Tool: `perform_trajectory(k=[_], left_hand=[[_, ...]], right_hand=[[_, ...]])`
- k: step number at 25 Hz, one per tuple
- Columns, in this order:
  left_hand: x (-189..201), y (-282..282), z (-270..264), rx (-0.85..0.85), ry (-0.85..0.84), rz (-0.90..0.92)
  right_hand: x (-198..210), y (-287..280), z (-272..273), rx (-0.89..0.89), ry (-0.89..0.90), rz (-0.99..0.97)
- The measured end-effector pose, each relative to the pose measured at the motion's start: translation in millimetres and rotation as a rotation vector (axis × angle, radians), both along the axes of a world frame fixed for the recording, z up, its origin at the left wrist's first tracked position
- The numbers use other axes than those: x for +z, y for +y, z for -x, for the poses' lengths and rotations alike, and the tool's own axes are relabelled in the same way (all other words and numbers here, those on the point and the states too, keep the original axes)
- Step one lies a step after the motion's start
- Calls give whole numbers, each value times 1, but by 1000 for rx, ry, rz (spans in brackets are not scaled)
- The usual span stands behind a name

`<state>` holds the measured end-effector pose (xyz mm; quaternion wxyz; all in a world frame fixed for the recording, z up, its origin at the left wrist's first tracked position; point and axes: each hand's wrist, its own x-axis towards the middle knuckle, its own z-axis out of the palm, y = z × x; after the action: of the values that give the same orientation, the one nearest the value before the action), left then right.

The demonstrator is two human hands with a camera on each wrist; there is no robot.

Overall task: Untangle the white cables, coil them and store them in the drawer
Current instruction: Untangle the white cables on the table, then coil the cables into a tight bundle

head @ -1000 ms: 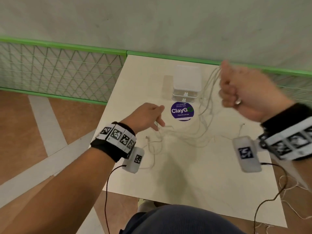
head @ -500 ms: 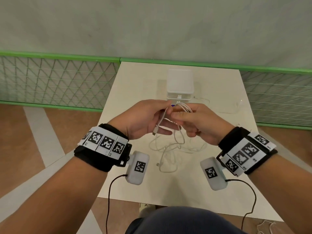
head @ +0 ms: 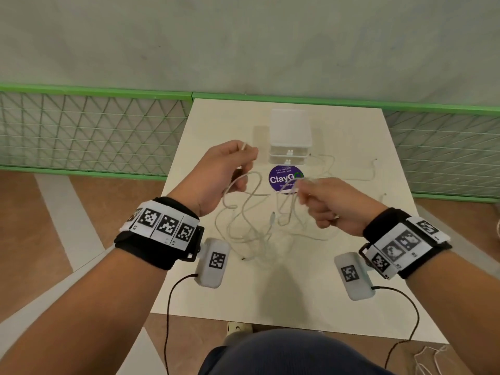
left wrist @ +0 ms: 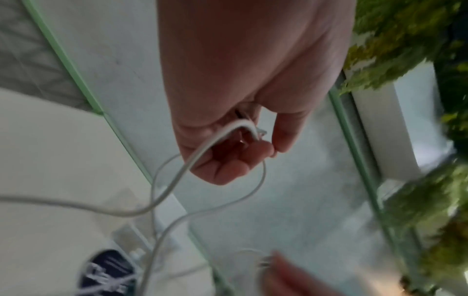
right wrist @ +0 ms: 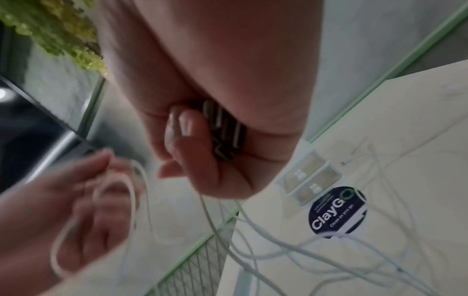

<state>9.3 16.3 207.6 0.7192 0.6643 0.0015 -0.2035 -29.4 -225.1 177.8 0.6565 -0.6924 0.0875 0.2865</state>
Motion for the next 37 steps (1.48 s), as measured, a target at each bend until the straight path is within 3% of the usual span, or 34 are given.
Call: perform_trajectory(k=[3,6,9,12,16,18,20,21,25,28,34,36,37], left_hand=[[-41,26,-5,85,-28,-297],[-80,49,-4,145,21,-381],[-108,67,-3,161,30,-441],[-128,81,-7,190,15,-504],[-152,101,-5,282,60,-757],[-160,106,14,286,-122,-939],[-169,101,38,164,-438,-1033],[-173,96,50,46,-489,-1052],[-207,78,79,-316,-355,-1268],[-231,64,87,-431,-473,-1381],[-230,40,77,-729,-658,-1616],[-213,23,74,-682,-619,-1549],[-205,14,71,-582,-567,-1486]], right_hand=[[9,-26,-2,-257,83,-293],[35,-51,-3,-348,40,-503],[53,-61,-3,-353,-32,-480],[43,-52,-2,-325,-19,-399],[5,-38,4,-428,255,-372],[-12,-36,9,-515,398,-395],[-24,-39,10,-566,422,-368],[-28,-41,10,-566,400,-345],[-34,-44,10,-525,247,-314],[-31,-45,12,-458,257,-323],[-32,-42,23,-316,354,-291],[-31,-40,27,-295,359,-237],[-32,-38,28,-284,351,-212]])
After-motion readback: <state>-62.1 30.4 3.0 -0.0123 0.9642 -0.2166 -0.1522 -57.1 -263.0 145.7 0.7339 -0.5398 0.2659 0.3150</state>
